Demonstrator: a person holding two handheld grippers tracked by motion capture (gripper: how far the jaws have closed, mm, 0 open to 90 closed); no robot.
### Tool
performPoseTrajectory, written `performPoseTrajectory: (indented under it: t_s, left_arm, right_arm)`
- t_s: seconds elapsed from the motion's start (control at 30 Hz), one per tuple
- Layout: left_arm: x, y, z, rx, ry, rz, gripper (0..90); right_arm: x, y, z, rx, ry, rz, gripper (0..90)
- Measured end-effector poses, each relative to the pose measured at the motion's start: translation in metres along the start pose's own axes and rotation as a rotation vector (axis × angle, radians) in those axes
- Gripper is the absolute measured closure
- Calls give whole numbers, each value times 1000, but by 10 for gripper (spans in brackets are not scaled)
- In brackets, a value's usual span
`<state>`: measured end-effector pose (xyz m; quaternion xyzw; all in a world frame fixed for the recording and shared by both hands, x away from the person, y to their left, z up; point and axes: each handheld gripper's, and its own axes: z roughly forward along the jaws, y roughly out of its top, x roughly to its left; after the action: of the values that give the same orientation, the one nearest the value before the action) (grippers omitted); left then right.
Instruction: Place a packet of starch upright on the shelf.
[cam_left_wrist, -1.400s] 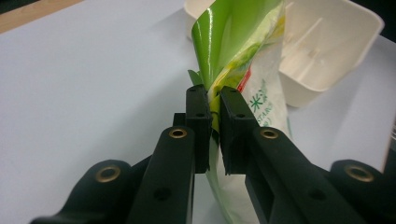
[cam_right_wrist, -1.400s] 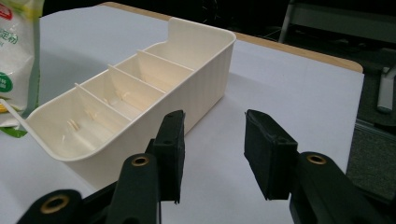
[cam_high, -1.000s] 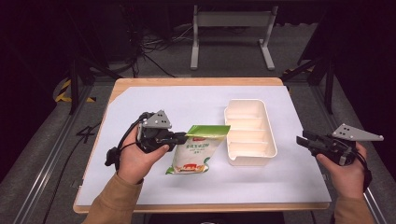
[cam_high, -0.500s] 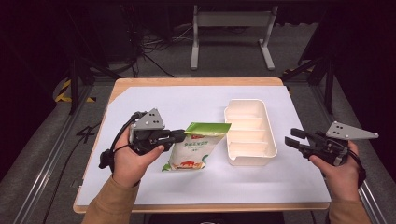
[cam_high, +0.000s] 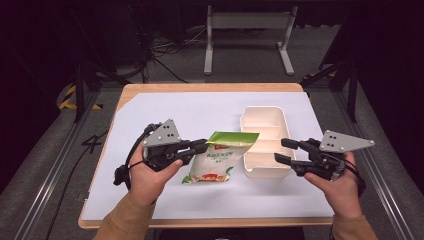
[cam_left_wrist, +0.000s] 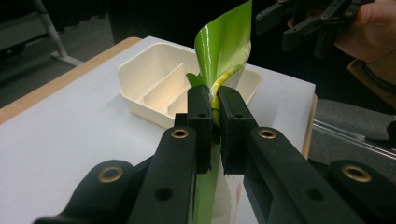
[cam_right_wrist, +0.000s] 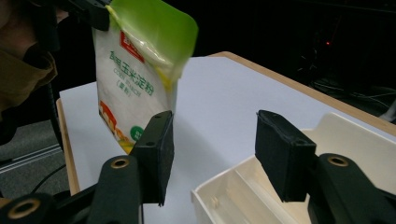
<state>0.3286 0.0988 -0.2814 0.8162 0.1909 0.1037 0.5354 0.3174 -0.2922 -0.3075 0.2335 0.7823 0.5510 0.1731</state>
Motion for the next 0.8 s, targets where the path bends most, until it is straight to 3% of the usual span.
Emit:
performPoseTrajectory:
  t_s: [0.53,0.8]
  left_arm:
    - [-17,2,13,11,-62,35,847]
    - [-18,1,14,7,-77,40,847]
  right_arm:
    - [25,5,40,18,112,-49,456]
    - [30,3,56,25,173,-58,535]
